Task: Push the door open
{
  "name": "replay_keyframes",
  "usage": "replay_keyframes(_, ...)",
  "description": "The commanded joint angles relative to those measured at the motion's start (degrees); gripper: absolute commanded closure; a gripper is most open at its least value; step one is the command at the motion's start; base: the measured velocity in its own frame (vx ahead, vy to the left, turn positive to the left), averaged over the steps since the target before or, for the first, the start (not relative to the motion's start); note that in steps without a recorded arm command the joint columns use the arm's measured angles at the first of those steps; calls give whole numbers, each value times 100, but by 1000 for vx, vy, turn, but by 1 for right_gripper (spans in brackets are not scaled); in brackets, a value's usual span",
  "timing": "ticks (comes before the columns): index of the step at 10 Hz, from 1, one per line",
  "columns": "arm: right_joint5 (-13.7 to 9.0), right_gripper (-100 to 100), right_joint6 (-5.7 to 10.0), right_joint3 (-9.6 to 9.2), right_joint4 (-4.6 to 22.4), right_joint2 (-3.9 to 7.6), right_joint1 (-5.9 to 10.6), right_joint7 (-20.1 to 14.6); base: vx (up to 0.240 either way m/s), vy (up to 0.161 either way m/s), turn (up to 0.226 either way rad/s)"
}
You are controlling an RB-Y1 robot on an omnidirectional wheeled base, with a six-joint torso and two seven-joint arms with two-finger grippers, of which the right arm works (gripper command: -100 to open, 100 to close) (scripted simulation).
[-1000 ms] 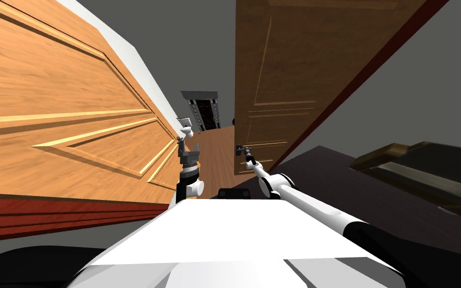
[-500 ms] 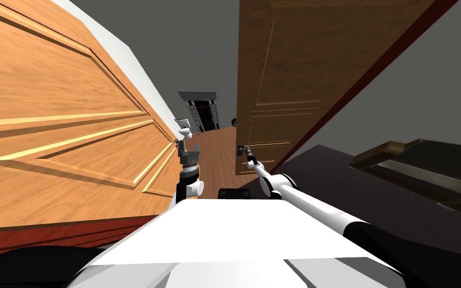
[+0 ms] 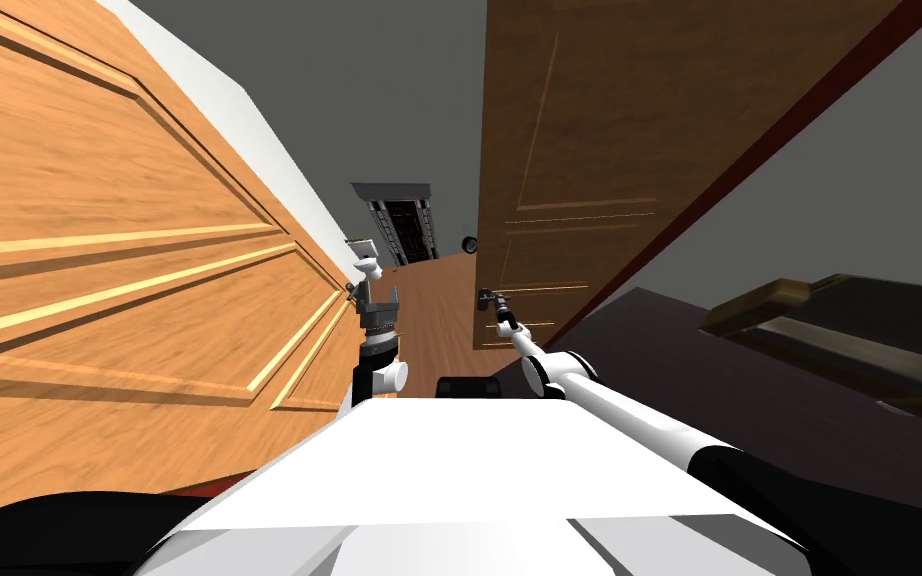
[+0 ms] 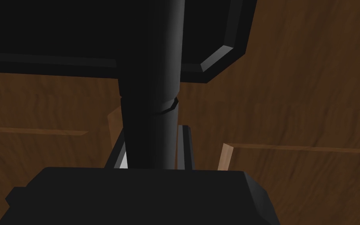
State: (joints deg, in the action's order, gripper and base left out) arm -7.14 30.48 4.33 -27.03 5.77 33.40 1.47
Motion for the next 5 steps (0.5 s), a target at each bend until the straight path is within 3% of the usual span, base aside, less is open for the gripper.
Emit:
replay_keyframes(1, -30, 100, 126, 65, 210, 46, 139, 15, 91, 99, -58)
replay_keyframes(5, -112, 100, 114, 245, 207, 88, 122, 92, 105, 106, -58)
